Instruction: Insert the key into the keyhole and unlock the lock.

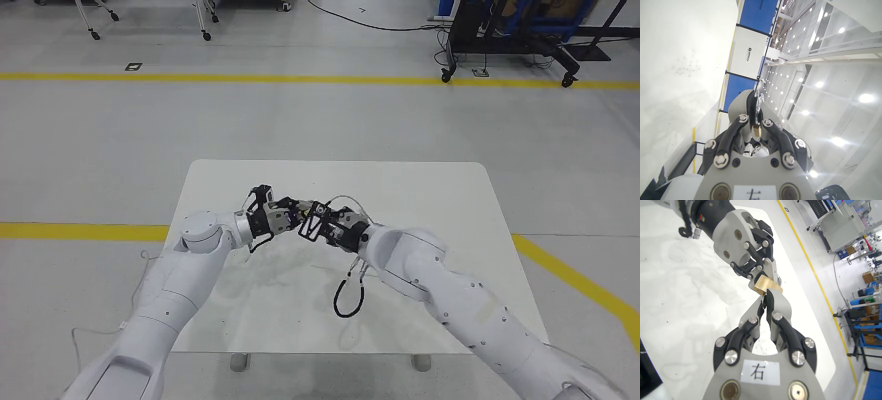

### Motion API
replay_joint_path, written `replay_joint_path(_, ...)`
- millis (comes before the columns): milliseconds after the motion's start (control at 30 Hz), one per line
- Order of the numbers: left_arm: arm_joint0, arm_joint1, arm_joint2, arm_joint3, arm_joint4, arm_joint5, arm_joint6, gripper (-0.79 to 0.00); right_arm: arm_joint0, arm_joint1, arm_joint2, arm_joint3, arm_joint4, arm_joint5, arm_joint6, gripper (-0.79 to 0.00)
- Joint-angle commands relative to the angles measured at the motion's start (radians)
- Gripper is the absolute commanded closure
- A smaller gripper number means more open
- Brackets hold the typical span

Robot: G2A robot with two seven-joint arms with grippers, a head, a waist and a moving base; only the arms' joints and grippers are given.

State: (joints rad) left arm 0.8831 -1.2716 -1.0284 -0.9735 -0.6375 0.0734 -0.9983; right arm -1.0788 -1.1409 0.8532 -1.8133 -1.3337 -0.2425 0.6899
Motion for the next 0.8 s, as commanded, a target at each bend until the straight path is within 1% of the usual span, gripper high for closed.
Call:
replay_joint_path(0, 0.002, 0.001, -0.002, -0.007, 0.020, -0.033, 0.006, 0.000, -0.022, 0.002, 0.029, -0.002, 0.044, 0.019, -0.021, 0.000)
replay_joint_path(100, 0.006, 0.003, -0.008, -0.020, 0.037, -0.080, 0.005, 0.000, -0.061, 0.005, 0.074, -0.005, 0.117, 0.030, -0.066, 0.000)
replay_joint_path(300, 0.017, 0.006, -0.020, -0.041, 0.055, -0.142, 0.003, 0.000, -0.103, 0.010, 0.135, 0.023, 0.233, -0.020, -0.144, 0.000)
replay_joint_path(467, 0.022, 0.009, -0.025, -0.055, 0.084, -0.176, 0.012, 0.000, -0.124, 0.012, 0.160, 0.022, 0.256, -0.035, -0.174, 0.000)
replay_joint_path(567, 0.027, 0.009, -0.029, -0.060, 0.082, -0.179, 0.013, 0.000, -0.135, 0.014, 0.174, 0.024, 0.270, -0.051, -0.193, 0.000)
replay_joint_path(633, 0.028, 0.009, -0.031, -0.060, 0.082, -0.176, 0.015, 0.000, -0.139, 0.015, 0.181, 0.023, 0.270, -0.066, -0.199, -0.336)
replay_joint_path(700, 0.029, 0.009, -0.033, -0.059, 0.077, -0.162, 0.020, 0.000, -0.144, 0.016, 0.188, 0.020, 0.268, -0.078, -0.204, -0.597)
replay_joint_path(767, 0.030, 0.009, -0.034, -0.056, 0.073, -0.151, 0.024, 0.000, -0.152, 0.019, 0.199, 0.009, 0.260, -0.089, -0.210, -0.785)
